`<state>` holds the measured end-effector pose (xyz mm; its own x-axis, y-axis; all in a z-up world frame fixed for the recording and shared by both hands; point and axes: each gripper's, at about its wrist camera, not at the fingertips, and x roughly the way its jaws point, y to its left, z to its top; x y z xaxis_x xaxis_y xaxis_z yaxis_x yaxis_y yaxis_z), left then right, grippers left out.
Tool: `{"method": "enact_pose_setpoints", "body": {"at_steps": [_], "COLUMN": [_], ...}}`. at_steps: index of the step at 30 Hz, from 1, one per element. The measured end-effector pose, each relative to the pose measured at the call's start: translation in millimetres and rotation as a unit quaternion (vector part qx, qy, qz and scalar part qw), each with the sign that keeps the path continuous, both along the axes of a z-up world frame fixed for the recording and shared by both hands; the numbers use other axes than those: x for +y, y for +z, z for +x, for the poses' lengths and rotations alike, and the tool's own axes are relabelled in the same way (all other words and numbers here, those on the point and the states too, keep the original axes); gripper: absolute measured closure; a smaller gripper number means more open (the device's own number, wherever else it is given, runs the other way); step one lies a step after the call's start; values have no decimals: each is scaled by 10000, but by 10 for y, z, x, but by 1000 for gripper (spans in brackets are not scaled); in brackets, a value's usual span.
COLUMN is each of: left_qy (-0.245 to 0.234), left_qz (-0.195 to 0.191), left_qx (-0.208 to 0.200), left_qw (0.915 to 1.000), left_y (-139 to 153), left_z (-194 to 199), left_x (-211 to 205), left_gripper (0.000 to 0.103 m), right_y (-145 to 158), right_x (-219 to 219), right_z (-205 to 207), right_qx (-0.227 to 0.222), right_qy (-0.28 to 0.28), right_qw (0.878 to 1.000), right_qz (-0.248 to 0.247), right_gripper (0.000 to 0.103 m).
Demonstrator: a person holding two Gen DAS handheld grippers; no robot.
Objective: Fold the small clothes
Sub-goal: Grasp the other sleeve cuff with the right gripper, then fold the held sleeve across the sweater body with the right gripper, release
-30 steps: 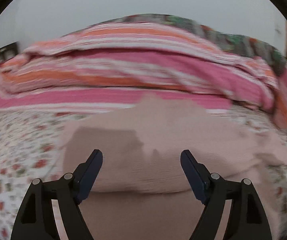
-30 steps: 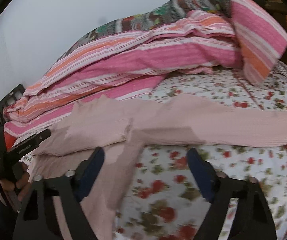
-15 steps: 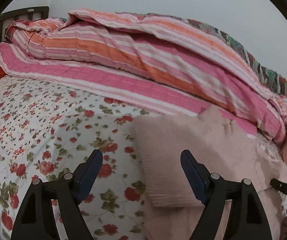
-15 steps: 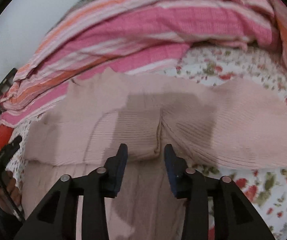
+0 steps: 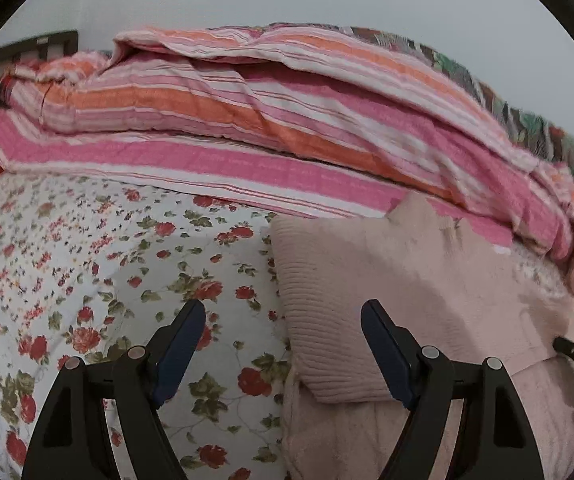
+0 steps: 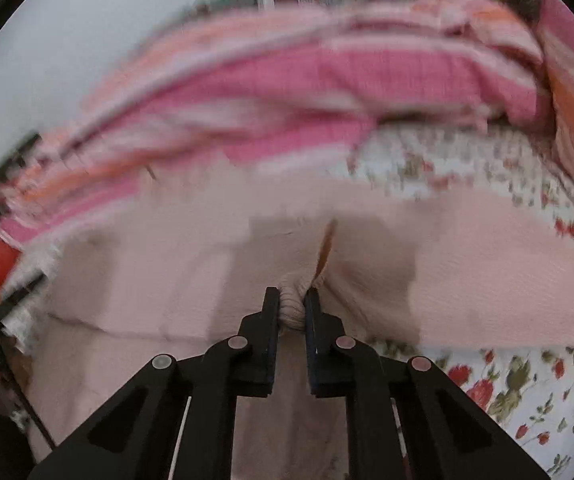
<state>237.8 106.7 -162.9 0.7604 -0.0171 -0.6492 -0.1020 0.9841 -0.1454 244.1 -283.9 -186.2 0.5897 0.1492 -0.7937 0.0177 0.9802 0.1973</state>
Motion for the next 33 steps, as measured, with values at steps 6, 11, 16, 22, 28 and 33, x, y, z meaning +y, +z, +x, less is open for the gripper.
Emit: {"method": "enact_pose_setpoints", "body": {"at_steps": [6,11,16,22,28,33], "left_qy": [72,85,87,87,57,44], "left_qz": [654,654,657,595,515,529], "left_qx": [765,773,761,737,748,757], "left_qw": [9949,9948,9949,9955,9959,9957], "left_y": [-257,-260,-261,-249,-273,-284], "left_z": [239,223,229,231,258,283], "left_x": [-186,-184,-189,-197,-177,-180], "left_gripper": [22,20,20,20,18,17], "right_y": [175,474,630,275,16,12], "right_x": [-44,-524,-1330,-2298,-2726,-2976], "right_z": [-239,-470,-913,-1334,-1358,-1194], "right_qx": [-296,-645,-900,-567,-549,-591], "right_qy": [-3,-488,-1424,-2202,-2428,-2618], "right_qw": [9995,9967,9839,9729,9683,9617], "right_qz": [-74,-28,-600,-422,190,554], "right_gripper": [66,52,27,27,27,27]}}
